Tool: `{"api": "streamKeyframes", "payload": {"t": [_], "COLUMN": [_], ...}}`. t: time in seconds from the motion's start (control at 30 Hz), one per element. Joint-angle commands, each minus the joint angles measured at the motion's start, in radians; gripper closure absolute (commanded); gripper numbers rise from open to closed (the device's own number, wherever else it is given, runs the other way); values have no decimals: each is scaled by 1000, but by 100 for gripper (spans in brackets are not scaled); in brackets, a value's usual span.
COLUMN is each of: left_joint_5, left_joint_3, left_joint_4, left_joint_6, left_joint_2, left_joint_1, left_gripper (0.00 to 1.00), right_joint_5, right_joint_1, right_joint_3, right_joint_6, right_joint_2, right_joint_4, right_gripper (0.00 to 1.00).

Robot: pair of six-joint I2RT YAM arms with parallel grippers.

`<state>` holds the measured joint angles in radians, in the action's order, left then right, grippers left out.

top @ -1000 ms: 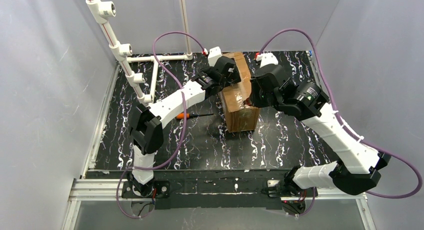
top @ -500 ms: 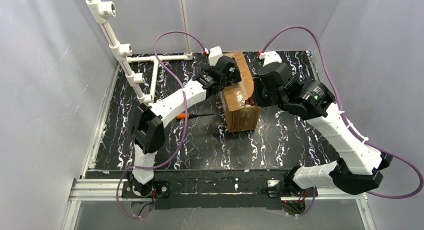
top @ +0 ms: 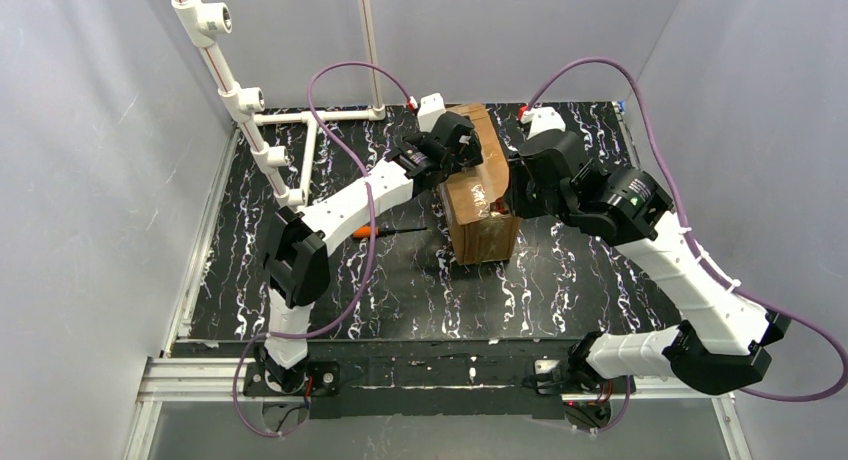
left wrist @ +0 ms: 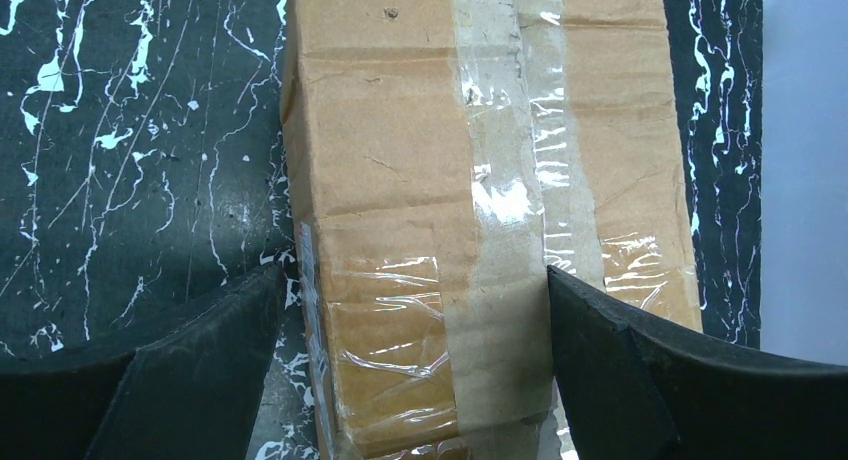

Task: Unpack the express box
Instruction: Cut the express box at the center of the board.

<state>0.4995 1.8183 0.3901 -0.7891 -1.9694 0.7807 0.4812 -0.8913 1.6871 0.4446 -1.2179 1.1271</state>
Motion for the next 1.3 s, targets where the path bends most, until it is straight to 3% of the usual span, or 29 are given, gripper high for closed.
{"api": "streamKeyframes", "payload": {"t": [0.0, 0.87, 1.0, 1.13, 1.27], "left_joint_5": [85, 99, 100, 94, 96], "left_joint_3": [-2, 14, 13, 15, 11], "left_joint_4": [124, 151, 153, 153, 154], "left_joint_6": [27, -2, -3, -10, -7], "left_joint_2": [-39, -62, -59, -64, -62], "left_joint_1": [-16, -17, -16, -16, -17], "left_gripper": [5, 5, 5, 5, 5], "right_joint_5": [-46, -77, -44, -70, -60], "right_joint_1": [-6, -6, -6, -6, -6], "right_joint_3": [25, -81, -18, -120, -49], "right_joint_6": [8, 29, 24, 24, 27], "right_joint_2": [19, 86, 86, 85, 99], "right_joint_4": [58, 90, 116, 81, 94], "right_gripper": [99, 99, 99, 99, 99]}}
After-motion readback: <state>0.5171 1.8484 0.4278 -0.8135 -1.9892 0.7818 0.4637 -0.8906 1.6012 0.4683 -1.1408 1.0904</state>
